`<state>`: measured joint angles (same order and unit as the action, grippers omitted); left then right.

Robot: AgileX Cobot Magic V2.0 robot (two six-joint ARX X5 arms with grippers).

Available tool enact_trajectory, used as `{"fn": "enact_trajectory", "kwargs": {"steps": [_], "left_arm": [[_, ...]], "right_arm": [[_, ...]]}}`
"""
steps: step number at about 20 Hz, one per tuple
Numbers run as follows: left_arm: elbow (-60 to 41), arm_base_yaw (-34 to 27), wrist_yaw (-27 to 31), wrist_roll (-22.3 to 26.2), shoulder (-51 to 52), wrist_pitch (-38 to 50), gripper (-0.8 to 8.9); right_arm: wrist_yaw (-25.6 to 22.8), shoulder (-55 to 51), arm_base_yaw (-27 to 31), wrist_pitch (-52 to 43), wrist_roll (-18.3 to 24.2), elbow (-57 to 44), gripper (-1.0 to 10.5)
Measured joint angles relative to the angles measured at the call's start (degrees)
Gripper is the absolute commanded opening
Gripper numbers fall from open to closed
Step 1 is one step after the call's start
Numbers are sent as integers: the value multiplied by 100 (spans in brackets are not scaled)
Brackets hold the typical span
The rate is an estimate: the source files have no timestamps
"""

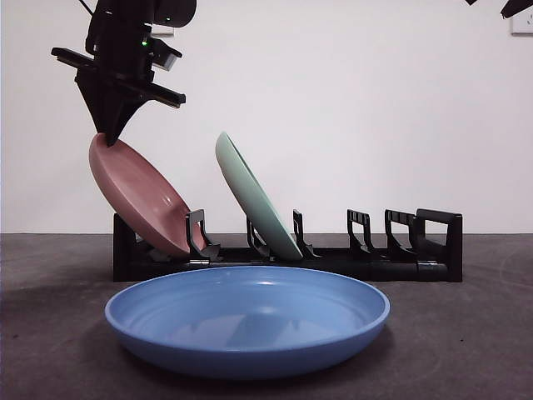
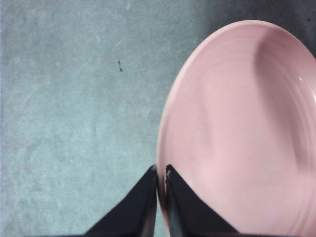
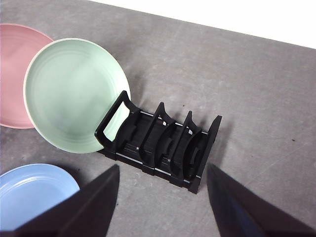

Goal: Place the plate

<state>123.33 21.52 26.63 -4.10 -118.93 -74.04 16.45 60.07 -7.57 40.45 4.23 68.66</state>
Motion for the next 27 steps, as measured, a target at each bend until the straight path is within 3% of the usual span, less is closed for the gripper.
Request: {"fn": "enact_trajectory", "kwargs": {"steps": [27], "left_arm": [[1207,-173,487,24,184,-678,7]], "right_arm": [[-4,0,-66,7,-2,0,277]]}}
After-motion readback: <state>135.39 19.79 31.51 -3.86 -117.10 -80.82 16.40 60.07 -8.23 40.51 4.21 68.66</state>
